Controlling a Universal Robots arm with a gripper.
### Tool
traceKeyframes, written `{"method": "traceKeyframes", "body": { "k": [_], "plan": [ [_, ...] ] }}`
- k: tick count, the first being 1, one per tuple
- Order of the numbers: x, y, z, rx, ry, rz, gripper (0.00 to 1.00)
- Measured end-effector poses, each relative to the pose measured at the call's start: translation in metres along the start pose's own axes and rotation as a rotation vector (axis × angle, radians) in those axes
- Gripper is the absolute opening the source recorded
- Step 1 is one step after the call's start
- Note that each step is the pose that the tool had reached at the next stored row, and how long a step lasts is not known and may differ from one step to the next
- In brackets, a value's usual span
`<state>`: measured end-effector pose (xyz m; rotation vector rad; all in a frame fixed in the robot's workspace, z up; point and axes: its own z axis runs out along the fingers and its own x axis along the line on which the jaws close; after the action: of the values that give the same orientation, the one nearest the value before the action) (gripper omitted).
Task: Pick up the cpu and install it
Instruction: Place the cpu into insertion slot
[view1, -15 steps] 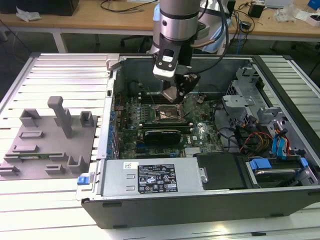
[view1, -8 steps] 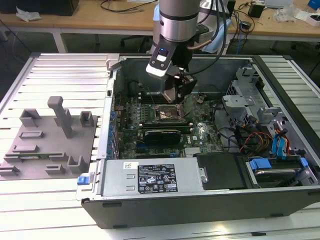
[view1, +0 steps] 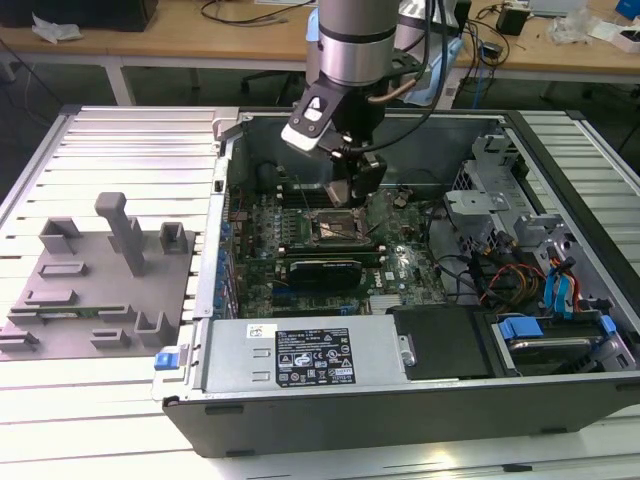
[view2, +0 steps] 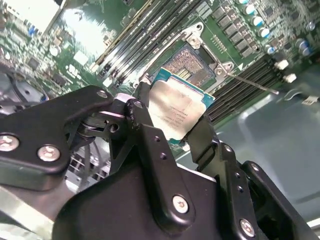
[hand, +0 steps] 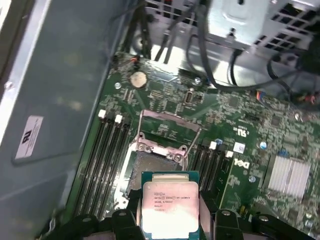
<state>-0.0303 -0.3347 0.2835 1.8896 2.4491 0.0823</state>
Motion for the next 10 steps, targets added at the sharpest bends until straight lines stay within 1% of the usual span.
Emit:
{"method": "traceKeyframes", "body": {
  "k": [7,8,10],
  "plan": [
    [0.0000,-0.0002,0.0024,0.0007,-0.0100,0.141,0.54],
    [0.0000,-0.0002,0.0029,0.0008,-0.0118,0.167,0.54],
    [0.0000,-0.0002,0.0030,0.0010,-0.0143,0.200,0.54]
  ]
}}
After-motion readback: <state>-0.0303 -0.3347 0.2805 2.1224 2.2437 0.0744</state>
